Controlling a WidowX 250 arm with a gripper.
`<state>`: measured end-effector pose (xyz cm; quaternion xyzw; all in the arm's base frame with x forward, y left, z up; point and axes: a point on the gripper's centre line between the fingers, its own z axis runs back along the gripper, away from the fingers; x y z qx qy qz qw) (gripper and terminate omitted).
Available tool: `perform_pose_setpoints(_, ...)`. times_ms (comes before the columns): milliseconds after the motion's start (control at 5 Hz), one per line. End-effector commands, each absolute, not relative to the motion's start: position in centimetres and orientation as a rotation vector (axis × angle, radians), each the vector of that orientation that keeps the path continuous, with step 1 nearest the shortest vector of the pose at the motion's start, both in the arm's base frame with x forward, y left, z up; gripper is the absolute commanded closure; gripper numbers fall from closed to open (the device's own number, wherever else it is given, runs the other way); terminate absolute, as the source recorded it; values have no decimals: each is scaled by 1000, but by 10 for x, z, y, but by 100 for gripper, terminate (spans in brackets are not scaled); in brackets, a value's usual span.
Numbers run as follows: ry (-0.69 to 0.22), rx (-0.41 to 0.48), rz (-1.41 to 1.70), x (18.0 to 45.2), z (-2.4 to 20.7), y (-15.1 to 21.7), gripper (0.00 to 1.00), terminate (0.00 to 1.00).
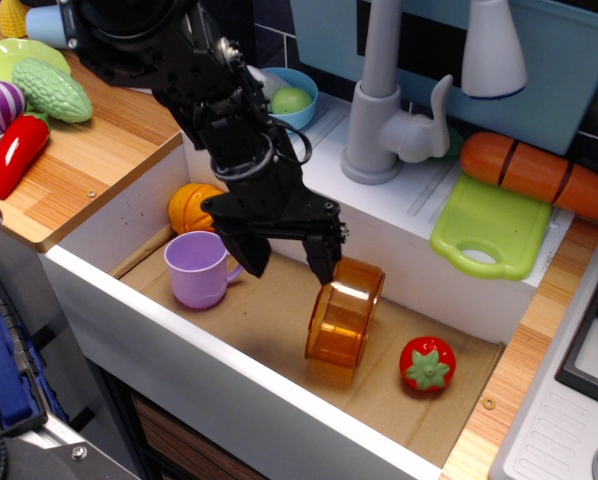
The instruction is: Flip orange pot upright in sink
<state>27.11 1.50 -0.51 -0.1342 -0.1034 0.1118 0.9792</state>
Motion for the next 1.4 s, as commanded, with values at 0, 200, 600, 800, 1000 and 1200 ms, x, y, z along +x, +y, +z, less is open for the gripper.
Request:
perform_pose_setpoints(0,-268,-306,232,283,-10,15,0,0)
perform_pose_setpoints(200,-281,-331,242,289,-10,9,0,0)
perform_pose_setpoints(600,-298,-370,281,304,-15,-13,100,0)
perform_pose_setpoints(800,-291,-354,281,306,-13,-16,100,0)
perform_pose_setpoints(1000,-221,-279,251,304,-5,-14,100,0)
perform_pose_setpoints(1200,-89,-183,200,302,4,-19,100,0)
